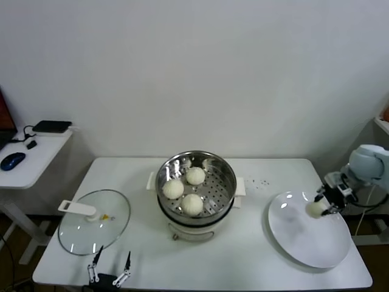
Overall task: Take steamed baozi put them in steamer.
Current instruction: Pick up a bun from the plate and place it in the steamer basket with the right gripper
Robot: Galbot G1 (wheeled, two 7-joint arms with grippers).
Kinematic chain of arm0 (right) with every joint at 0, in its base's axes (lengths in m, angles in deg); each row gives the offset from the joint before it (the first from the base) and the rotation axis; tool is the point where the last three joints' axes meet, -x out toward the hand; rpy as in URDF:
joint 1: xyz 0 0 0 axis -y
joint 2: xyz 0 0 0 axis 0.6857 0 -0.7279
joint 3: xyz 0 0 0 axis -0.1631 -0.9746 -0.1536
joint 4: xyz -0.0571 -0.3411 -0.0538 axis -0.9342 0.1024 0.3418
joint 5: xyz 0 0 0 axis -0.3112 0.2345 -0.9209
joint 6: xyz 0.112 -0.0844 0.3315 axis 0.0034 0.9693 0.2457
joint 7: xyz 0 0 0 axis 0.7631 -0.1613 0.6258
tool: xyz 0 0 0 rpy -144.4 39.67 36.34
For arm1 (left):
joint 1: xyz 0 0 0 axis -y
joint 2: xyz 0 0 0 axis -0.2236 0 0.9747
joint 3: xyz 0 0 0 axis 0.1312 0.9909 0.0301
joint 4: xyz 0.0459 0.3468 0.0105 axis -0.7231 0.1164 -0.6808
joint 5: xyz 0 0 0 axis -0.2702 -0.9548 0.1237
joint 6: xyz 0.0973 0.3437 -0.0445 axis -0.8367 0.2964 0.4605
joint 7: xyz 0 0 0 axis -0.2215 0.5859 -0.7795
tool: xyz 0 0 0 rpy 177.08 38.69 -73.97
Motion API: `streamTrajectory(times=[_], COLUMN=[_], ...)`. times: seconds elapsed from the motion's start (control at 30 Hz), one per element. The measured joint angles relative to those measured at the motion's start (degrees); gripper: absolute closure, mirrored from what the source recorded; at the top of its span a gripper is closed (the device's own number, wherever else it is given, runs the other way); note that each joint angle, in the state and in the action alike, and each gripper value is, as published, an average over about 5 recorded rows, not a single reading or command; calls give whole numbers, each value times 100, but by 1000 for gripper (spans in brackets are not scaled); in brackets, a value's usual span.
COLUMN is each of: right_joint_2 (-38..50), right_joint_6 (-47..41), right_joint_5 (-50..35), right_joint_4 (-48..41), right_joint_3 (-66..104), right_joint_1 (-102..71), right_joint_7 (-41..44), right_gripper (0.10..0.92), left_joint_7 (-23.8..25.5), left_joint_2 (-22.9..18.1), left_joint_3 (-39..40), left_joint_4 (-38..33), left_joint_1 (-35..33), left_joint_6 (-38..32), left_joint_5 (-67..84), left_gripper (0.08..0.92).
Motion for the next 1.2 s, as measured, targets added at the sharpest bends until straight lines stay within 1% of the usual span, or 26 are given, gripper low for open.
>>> streamTrajectory(times=[0.27,0.53,0.67,0.83,1.2], right_joint_2=[-611,-1419,-1833,-2329,-3066], right_joint_6=[-537,-1314,-1648,-1951,-2313], right_joint_5=[-1103,-2216,-2556,-2765,-2647], right_joint_4=[944,1549,1580,1436,922], right_joint_3=[-905,-818,-562,-218,377], right_joint_1=[1604,2191,2146,1850,840], right_joint_7=[-162,-537,-736,-946,-1236], right_gripper=[525,525,525,525,525], left_joint_7=[14,27,31,35,55], left_joint_2=[57,93,95,95,86], left_joint_3=[28,25,15,-17,-72], left_joint_4=[-86,-150,-158,-149,-100], left_joint_1=[-12,10,16,19,75], left_joint_6=[7,23,27,28,69], left_joint_5=[71,128,140,169,256], left_gripper=[177,177,177,177,177])
